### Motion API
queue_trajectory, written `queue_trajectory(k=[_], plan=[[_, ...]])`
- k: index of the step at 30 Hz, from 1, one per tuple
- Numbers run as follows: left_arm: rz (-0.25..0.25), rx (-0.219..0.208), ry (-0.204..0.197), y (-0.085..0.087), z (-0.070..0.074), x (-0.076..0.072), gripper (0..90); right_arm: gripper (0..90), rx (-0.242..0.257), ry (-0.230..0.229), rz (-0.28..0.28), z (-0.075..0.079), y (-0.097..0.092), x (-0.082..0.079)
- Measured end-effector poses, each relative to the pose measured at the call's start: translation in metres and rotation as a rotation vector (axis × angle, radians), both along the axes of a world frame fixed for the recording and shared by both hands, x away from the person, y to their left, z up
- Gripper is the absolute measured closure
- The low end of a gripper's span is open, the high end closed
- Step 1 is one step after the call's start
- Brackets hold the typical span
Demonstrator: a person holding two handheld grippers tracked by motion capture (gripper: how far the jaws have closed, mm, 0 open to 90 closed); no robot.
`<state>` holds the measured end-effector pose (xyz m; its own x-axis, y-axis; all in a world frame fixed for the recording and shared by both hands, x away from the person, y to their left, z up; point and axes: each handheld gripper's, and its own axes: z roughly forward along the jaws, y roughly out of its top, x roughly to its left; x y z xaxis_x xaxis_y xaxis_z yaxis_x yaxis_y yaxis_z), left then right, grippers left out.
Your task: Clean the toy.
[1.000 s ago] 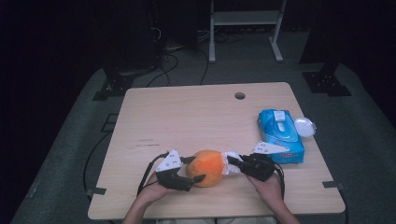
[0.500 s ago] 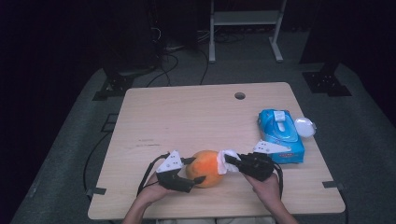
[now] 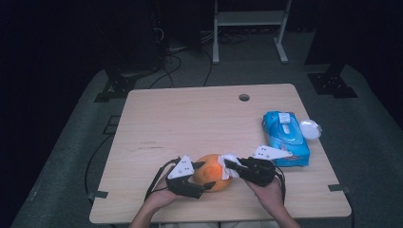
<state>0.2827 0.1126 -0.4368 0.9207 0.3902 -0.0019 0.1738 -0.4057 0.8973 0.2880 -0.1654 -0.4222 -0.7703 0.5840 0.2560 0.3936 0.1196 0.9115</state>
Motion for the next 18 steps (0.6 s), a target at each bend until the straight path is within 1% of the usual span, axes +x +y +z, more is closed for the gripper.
queue_trajectory(k=[1,2,3,4,5,6,7,9,10,11,12,13,14,15,17,18], plan=[[-0.007,-0.019,0.006,0.001,0.0,0.0,25.3,77.3,0.0,0.006,-0.015,-0.002,-0.003,0.002],[-0.01,-0.043,0.022,0.001,0.001,0.001,24.3,77.3,-0.003,0.013,-0.03,-0.004,-0.006,0.004],[-0.005,-0.057,0.036,0.001,0.001,0.001,22.9,77.3,0.004,0.021,-0.039,-0.005,-0.008,0.005],[0.004,-0.047,0.031,-0.001,0.001,0.001,21.5,77.3,0.005,0.024,-0.04,-0.005,-0.008,0.004],[0.011,-0.031,0.015,-0.003,0.001,0.001,22.2,77.2,0.002,0.014,-0.038,-0.003,-0.007,0.003],[0.018,-0.027,0.001,-0.004,0.001,0.0,25.1,77.2,-0.001,0.002,-0.029,0.0,-0.004,0.0],[0.025,-0.029,-0.004,-0.006,0.001,-0.001,28.6,77.2,0.002,-0.01,-0.014,0.003,0.0,-0.003],[0.039,-0.021,-0.018,-0.009,0.004,-0.003,36.0,77.2,0.019,-0.04,0.024,0.009,0.007,-0.009],[0.04,-0.017,-0.024,-0.009,0.007,-0.004,38.5,77.2,0.01,-0.056,0.036,0.011,0.011,-0.012],[0.042,-0.021,-0.027,-0.008,0.009,-0.004,40.4,77.3,-0.012,-0.076,0.035,0.012,0.013,-0.014],[0.043,-0.031,-0.02,-0.006,0.01,-0.004,41.3,77.3,-0.015,-0.081,0.033,0.012,0.012,-0.014],[0.044,-0.044,-0.005,-0.005,0.01,-0.003,41.3,77.3,-0.01,-0.073,0.027,0.011,0.01,-0.012],[0.043,-0.047,0.001,-0.005,0.01,-0.003,40.7,77.3,-0.02,-0.072,0.015,0.01,0.008,-0.009],[0.04,-0.049,0.01,-0.005,0.009,-0.002,38.3,77.3,-0.039,-0.073,0.0,0.007,0.006,-0.008],[0.039,-0.079,0.038,-0.005,0.008,0.001,28.7,77.3,-0.028,-0.043,-0.018,0.003,0.001,-0.004],[0.048,-0.085,0.038,-0.006,0.007,0.002,24.6,77.3,-0.033,-0.04,-0.024,0.002,0.001,-0.004]])
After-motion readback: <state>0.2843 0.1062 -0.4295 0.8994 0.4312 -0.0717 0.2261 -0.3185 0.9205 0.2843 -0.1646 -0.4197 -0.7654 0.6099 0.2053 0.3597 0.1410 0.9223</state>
